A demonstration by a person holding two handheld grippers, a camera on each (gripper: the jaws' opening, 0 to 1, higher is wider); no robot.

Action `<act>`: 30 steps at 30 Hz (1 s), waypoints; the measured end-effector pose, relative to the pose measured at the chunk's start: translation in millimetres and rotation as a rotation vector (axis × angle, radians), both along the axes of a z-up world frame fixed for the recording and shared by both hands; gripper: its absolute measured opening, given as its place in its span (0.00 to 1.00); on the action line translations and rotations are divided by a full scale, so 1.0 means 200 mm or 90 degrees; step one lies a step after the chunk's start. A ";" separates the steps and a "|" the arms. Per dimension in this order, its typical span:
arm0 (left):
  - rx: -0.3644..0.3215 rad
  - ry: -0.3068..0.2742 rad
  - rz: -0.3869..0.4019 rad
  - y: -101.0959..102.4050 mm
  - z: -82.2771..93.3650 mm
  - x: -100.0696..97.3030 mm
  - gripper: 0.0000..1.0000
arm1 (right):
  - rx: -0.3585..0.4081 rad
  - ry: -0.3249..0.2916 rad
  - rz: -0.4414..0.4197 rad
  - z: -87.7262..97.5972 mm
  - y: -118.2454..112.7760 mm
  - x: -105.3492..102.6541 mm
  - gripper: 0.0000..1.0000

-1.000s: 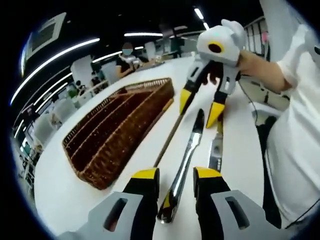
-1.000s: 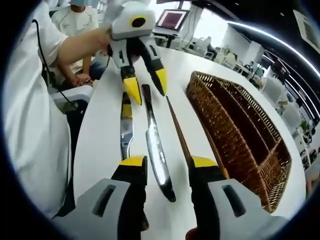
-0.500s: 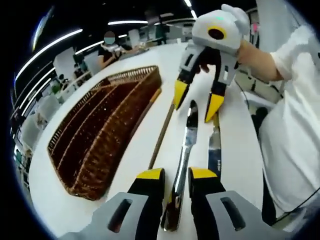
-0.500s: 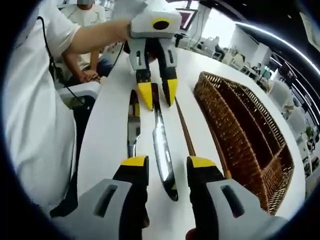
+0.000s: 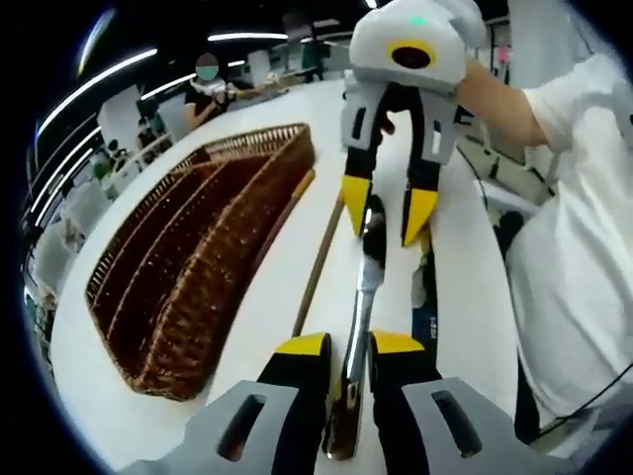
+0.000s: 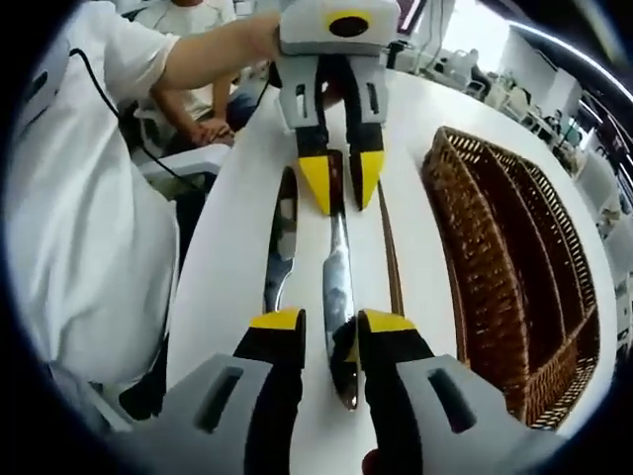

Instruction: Arrange the knives, forks, and spoons in their matching storage slots by inserting each utensil handle-first until every utensil is classified and aligned in the correct compartment

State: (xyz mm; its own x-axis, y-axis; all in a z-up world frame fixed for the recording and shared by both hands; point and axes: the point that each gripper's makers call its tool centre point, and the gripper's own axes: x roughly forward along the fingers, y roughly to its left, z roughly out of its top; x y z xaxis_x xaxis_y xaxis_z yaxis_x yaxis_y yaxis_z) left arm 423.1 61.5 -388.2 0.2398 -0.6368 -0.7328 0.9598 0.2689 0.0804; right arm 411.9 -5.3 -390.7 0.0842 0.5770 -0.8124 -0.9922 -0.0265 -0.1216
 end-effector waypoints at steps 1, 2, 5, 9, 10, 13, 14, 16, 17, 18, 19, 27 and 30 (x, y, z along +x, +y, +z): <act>0.000 0.002 0.000 0.00 0.00 0.00 0.14 | -0.004 0.003 0.004 0.00 0.00 0.00 0.22; 0.001 0.003 -0.001 0.00 0.00 0.00 0.14 | -0.006 0.005 0.005 0.00 0.00 0.00 0.21; 0.004 0.003 -0.002 0.01 0.00 0.00 0.14 | -0.010 0.026 0.005 -0.01 0.00 0.00 0.20; 0.006 0.006 -0.004 0.01 0.00 0.00 0.14 | -0.021 0.058 -0.006 -0.02 0.00 0.00 0.17; 0.007 0.006 -0.005 0.01 0.00 0.00 0.14 | -0.022 0.069 -0.006 -0.02 0.00 0.00 0.16; 0.007 0.007 -0.006 0.01 0.00 0.00 0.14 | -0.029 0.071 0.000 -0.03 0.01 0.00 0.17; 0.008 0.008 -0.006 0.01 0.00 0.00 0.13 | -0.031 0.074 0.001 -0.03 0.01 0.00 0.17; 0.007 0.010 -0.007 0.01 0.00 0.00 0.13 | -0.032 0.079 0.005 -0.03 0.01 0.00 0.17; 0.007 0.011 -0.007 0.01 0.00 0.00 0.13 | -0.032 0.083 0.003 -0.03 0.01 0.00 0.16; 0.006 0.011 -0.007 0.01 0.00 0.00 0.13 | -0.032 0.086 0.000 -0.03 0.01 0.01 0.15; 0.006 0.012 -0.007 0.01 0.00 0.00 0.13 | -0.032 0.090 -0.005 -0.03 0.00 0.01 0.13; 0.006 0.016 -0.008 0.02 0.00 -0.01 0.12 | -0.031 0.130 -0.021 -0.03 0.01 0.00 0.13; 0.009 0.015 -0.009 0.02 0.00 0.00 0.12 | -0.018 0.184 -0.046 -0.02 0.01 0.00 0.12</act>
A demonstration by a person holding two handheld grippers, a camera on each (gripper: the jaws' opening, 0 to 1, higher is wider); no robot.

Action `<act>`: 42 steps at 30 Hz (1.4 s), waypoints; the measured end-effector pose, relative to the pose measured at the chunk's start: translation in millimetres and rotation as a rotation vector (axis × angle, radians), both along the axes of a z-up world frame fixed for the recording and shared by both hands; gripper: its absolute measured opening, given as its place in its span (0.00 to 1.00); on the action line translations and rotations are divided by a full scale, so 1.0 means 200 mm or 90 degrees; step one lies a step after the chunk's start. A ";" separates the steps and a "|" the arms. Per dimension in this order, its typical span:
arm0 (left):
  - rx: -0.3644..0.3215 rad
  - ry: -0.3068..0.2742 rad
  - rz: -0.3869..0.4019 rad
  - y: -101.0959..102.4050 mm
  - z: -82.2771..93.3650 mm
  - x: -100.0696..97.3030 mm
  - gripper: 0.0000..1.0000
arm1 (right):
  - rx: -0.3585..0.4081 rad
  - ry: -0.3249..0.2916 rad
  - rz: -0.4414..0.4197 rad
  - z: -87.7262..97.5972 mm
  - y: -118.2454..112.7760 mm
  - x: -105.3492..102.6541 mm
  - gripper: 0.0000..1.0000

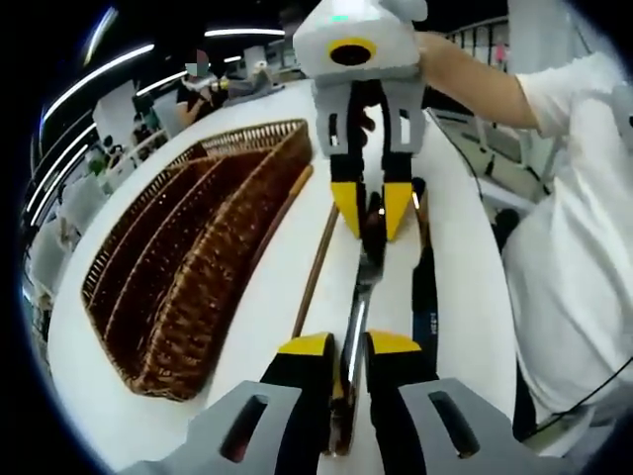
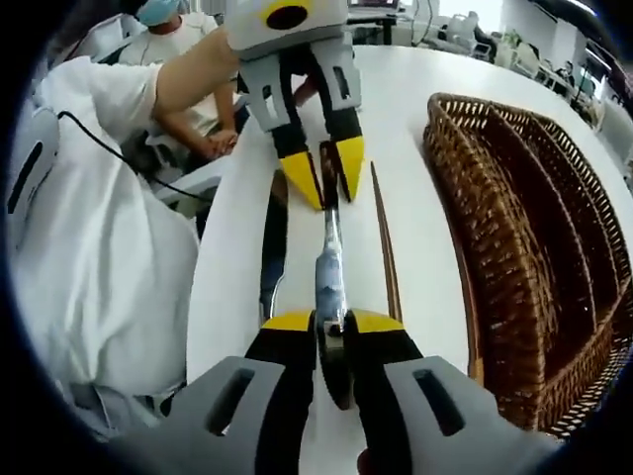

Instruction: Arrange the knives, forks, and spoons in their matching storage slots by inserting each utensil handle-first until every utensil is classified and aligned in the correct compartment

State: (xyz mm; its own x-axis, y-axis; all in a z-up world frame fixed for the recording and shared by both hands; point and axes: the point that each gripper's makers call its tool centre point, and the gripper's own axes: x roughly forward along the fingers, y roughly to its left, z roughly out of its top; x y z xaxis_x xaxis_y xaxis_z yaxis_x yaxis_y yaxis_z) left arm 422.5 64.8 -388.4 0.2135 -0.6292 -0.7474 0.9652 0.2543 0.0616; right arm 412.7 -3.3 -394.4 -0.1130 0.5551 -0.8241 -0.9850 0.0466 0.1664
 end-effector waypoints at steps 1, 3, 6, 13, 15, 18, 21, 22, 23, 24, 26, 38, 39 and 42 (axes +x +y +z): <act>0.003 -0.002 -0.002 0.00 0.00 0.00 0.12 | 0.002 0.015 -0.004 0.00 0.00 0.00 0.12; 0.008 -0.009 -0.006 0.00 0.00 0.00 0.12 | 0.001 0.039 -0.022 0.00 0.00 0.01 0.12; 0.016 -0.028 -0.014 -0.01 0.01 0.01 0.12 | 0.000 0.065 -0.038 0.01 0.00 0.01 0.12; 0.035 -0.055 -0.033 -0.04 0.01 0.00 0.13 | 0.001 0.129 -0.073 0.01 0.01 0.01 0.12; 0.043 -0.063 -0.041 -0.05 0.01 0.01 0.13 | 0.001 0.137 -0.067 0.02 0.01 0.02 0.12; 0.055 -0.074 -0.045 -0.05 0.01 0.03 0.13 | -0.001 0.167 -0.077 0.02 0.01 0.02 0.12; 0.080 -0.108 -0.050 -0.04 0.02 0.06 0.12 | -0.006 0.195 -0.088 0.02 0.01 0.02 0.12; 0.087 -0.117 -0.060 -0.05 0.02 0.05 0.12 | -0.007 0.198 -0.087 0.01 0.01 0.02 0.12; 0.088 -0.117 -0.067 -0.05 0.02 0.04 0.12 | -0.007 0.203 -0.085 0.02 0.00 0.04 0.12; 0.090 -0.122 -0.070 -0.06 0.02 0.04 0.12 | -0.008 0.210 -0.087 0.02 0.00 0.04 0.12; 0.099 -0.156 -0.083 -0.07 0.03 0.06 0.12 | -0.007 0.216 -0.086 0.02 0.00 0.05 0.12; 0.194 -0.302 -0.161 -0.11 0.03 0.04 0.10 | -0.014 0.238 -0.082 0.02 0.00 0.01 0.11; 0.201 -0.313 -0.166 -0.11 0.03 0.04 0.10 | -0.014 0.240 -0.082 0.02 0.00 0.00 0.11; 0.225 -0.357 -0.199 -0.12 0.03 0.03 0.09 | -0.015 0.244 -0.079 0.02 0.00 0.00 0.11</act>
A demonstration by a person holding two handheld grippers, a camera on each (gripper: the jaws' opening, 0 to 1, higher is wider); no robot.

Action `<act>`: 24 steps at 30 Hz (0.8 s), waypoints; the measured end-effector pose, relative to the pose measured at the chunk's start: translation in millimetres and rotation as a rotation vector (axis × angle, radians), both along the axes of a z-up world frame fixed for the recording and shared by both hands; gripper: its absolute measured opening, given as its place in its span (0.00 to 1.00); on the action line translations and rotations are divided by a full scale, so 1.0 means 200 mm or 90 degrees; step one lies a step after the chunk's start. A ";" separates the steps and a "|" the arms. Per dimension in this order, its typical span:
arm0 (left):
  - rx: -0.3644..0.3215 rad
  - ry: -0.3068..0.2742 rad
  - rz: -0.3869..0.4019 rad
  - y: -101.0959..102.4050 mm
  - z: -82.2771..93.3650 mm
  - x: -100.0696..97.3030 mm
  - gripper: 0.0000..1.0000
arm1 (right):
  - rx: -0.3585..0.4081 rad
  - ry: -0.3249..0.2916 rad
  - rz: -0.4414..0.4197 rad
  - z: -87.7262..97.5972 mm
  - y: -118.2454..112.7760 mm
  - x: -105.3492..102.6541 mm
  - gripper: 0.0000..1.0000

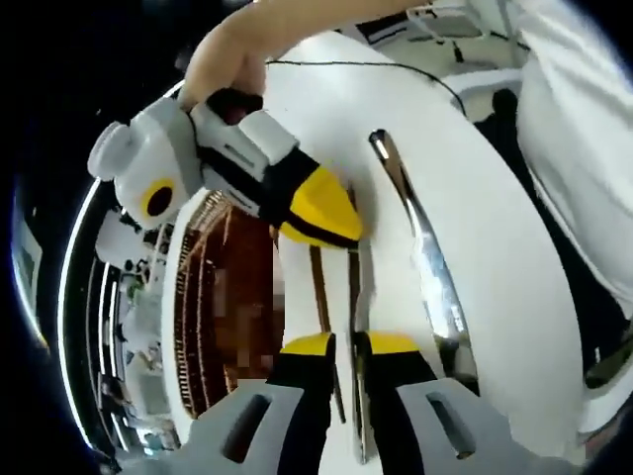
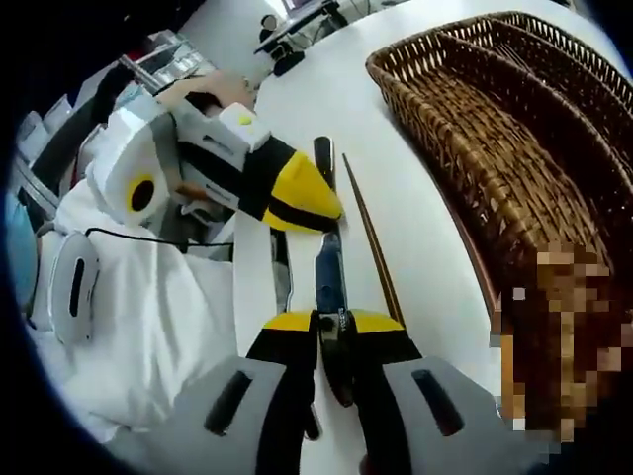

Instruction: Arrange the knives, forks, and spoons in their matching storage slots by inserting each utensil handle-first until every utensil is classified and aligned in the correct compartment

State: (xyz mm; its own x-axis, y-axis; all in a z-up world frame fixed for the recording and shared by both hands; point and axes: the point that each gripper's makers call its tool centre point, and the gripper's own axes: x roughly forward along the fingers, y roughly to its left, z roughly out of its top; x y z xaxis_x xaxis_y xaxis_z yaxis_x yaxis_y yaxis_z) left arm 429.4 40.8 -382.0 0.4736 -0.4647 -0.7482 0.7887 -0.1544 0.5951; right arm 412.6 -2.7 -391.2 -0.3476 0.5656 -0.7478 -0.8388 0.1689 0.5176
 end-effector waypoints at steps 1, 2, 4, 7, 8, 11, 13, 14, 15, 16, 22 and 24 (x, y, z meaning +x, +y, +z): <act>0.006 -0.005 -0.002 0.00 -0.01 -0.01 0.09 | -0.001 0.002 0.000 0.00 0.00 0.00 0.11; 0.007 -0.007 -0.004 0.00 -0.01 -0.01 0.08 | -0.001 0.003 0.000 0.00 0.00 0.00 0.11; 0.017 -0.013 -0.004 0.00 -0.01 -0.01 0.05 | -0.001 0.006 0.001 0.00 0.00 0.00 0.11; 0.023 -0.022 -0.006 0.01 -0.02 0.00 0.04 | -0.002 0.011 0.000 0.00 0.00 0.00 0.11; 0.022 -0.021 -0.005 0.01 -0.01 0.00 0.04 | -0.003 0.011 0.000 0.00 0.00 0.00 0.11; 0.019 -0.017 0.000 0.01 -0.01 0.00 0.04 | -0.004 0.009 0.002 0.00 0.00 -0.01 0.11; 0.014 -0.008 0.007 0.01 -0.01 0.01 0.03 | -0.003 0.001 0.004 0.00 0.01 -0.01 0.12; 0.011 0.001 0.011 0.02 -0.01 0.01 0.03 | -0.001 -0.003 0.006 0.00 0.01 -0.02 0.12; 0.006 0.014 0.015 0.02 -0.01 0.01 0.03 | 0.005 -0.012 0.013 0.00 0.01 -0.02 0.12; 0.002 0.022 0.019 0.02 -0.01 0.01 0.03 | 0.006 -0.015 0.014 0.00 0.01 -0.02 0.12; -0.012 0.063 0.043 0.02 -0.01 0.01 0.03 | 0.013 -0.059 0.032 0.00 0.01 -0.03 0.12; -0.019 0.081 0.052 0.02 -0.01 0.01 0.03 | 0.013 -0.083 0.045 0.00 0.01 -0.03 0.13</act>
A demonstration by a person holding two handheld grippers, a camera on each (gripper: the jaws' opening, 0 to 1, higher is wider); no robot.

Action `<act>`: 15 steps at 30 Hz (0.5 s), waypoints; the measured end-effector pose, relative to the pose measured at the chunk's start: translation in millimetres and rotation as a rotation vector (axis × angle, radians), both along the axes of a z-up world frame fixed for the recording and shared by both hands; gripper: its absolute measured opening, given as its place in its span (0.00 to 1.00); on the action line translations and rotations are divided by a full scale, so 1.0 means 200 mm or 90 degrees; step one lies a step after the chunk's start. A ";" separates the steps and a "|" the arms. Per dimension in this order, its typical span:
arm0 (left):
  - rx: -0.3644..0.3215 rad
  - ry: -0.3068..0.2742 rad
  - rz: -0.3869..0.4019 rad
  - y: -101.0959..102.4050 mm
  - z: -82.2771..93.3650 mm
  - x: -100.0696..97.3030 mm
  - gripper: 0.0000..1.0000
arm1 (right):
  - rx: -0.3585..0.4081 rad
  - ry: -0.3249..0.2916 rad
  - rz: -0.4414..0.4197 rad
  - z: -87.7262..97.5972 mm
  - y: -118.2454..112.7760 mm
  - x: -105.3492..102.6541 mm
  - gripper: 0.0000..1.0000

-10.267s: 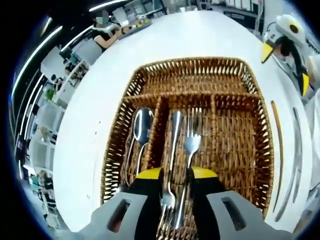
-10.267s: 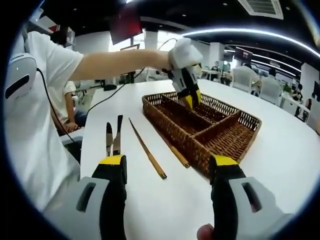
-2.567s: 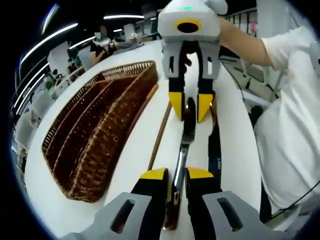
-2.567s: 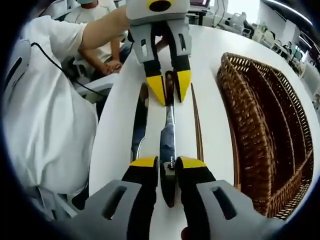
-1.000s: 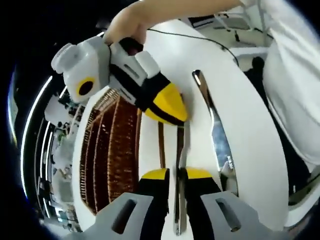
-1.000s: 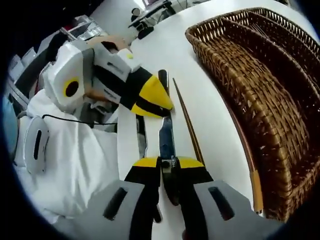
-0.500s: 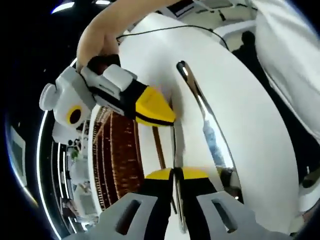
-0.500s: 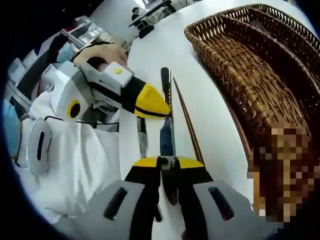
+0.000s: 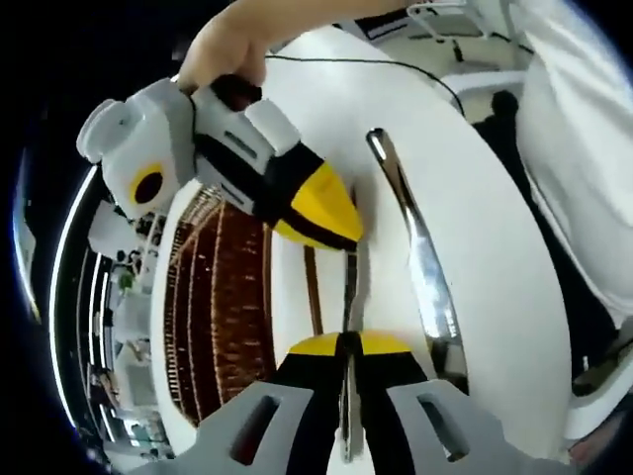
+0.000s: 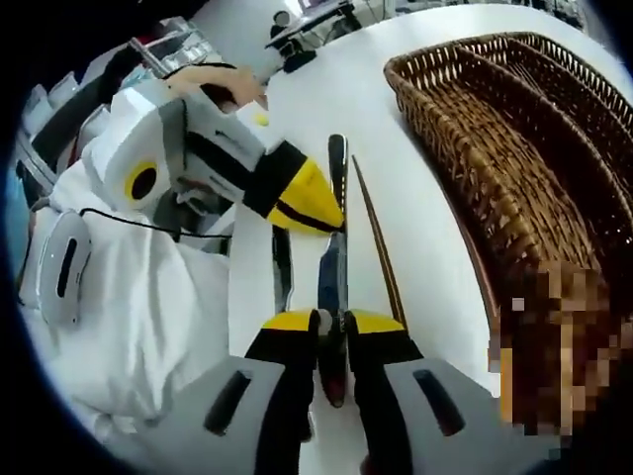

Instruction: Arrange the knives, forks, and spoons in their matching storage slots by inserting each utensil handle-first until every utensil is classified and aligned in the correct compartment

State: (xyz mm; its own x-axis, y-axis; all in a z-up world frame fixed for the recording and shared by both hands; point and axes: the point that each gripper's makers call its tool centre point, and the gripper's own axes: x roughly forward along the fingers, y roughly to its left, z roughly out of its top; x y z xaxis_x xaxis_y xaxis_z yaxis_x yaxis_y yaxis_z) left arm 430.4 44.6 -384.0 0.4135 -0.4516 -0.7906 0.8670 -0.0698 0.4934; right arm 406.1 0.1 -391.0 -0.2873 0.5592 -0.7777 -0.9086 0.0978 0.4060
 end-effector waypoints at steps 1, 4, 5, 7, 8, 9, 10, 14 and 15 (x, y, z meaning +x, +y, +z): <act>-0.003 0.008 0.004 0.00 0.00 0.00 0.02 | -0.001 -0.017 0.008 0.00 0.00 0.00 0.13; -0.005 0.023 0.012 0.00 0.00 -0.01 0.02 | -0.007 -0.062 0.029 0.00 0.01 0.00 0.13; -0.004 0.023 0.013 0.00 0.00 -0.01 0.02 | -0.006 -0.068 0.030 0.00 0.01 0.01 0.13; 0.001 0.027 0.013 0.00 0.00 -0.01 0.02 | -0.019 -0.092 0.035 0.00 0.01 0.01 0.13; 0.002 0.028 0.012 0.00 0.00 -0.02 0.02 | -0.023 -0.093 0.038 0.00 0.00 0.00 0.13; 0.001 0.033 0.012 -0.01 0.00 -0.02 0.01 | -0.024 -0.097 0.042 0.00 0.00 0.01 0.13; 0.001 0.034 0.011 -0.01 0.00 -0.02 0.00 | -0.024 -0.098 0.042 0.00 0.00 0.01 0.12; 0.000 0.034 0.017 0.01 -0.01 0.01 0.00 | -0.015 -0.070 0.056 -0.01 -0.03 0.03 0.03; -0.001 0.032 0.005 0.00 -0.01 0.01 0.00 | -0.008 -0.067 0.041 -0.01 -0.02 0.05 0.04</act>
State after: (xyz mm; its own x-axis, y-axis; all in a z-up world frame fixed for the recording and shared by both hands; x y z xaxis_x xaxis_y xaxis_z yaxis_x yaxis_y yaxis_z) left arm 431.5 44.6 -385.4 0.3763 -0.4503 -0.8097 0.8914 -0.0622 0.4489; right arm 415.9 -3.8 -392.4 -0.2385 0.5324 -0.8122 -0.9509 0.0418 0.3066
